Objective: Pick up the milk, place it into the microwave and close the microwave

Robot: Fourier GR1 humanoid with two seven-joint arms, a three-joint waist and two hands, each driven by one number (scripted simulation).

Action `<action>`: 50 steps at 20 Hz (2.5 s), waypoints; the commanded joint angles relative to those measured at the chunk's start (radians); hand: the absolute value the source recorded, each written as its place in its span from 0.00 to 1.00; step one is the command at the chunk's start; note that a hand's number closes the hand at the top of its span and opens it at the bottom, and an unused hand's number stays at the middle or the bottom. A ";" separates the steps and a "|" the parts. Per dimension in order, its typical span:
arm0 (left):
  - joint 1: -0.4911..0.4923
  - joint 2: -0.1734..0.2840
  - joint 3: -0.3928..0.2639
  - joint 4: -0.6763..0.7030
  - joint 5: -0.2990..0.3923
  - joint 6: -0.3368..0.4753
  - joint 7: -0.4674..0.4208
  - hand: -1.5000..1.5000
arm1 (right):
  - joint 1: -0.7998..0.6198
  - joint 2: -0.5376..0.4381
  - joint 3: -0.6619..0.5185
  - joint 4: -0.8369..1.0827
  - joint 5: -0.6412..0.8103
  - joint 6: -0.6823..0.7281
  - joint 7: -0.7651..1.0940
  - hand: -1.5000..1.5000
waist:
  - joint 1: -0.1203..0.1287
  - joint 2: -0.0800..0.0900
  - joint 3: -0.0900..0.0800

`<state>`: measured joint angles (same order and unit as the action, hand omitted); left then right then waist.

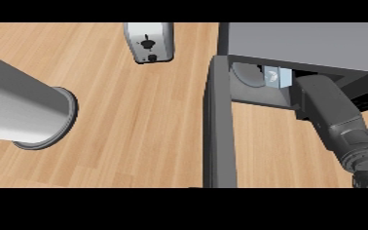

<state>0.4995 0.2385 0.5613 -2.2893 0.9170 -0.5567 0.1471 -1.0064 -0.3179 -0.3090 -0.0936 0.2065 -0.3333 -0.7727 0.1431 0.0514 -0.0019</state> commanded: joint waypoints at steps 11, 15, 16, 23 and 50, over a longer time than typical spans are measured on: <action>-0.039 0.029 0.005 0.031 -0.026 -0.008 0.006 0.00 | -0.051 -0.089 -0.002 0.036 -0.006 -0.036 0.034 1.00 | 0.052 0.041 0.009; -0.063 0.045 0.014 0.034 -0.039 -0.004 0.004 0.00 | -0.063 -0.081 -0.010 0.048 -0.020 -0.051 0.028 1.00 | 0.062 0.051 0.011; -0.071 0.046 0.012 0.028 -0.048 -0.003 0.002 0.00 | -0.067 -0.082 0.001 0.047 -0.008 -0.047 0.024 1.00 | 0.057 0.048 0.011; -0.100 0.058 0.003 0.050 -0.071 0.006 0.011 0.00 | -0.070 -0.113 0.000 0.043 -0.011 -0.023 0.026 1.00 | 0.048 0.059 0.013; -0.139 0.063 -0.074 0.136 -0.130 -0.040 0.036 0.00 | -0.231 0.108 0.039 0.025 0.009 -0.101 0.184 0.00 | 0.062 0.014 0.005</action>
<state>0.3531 0.3086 0.4982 -2.1669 0.7927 -0.5841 0.1816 -1.1465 -0.2688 -0.2635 -0.0425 0.2227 -0.3987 -0.6342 0.1885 0.1035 0.0447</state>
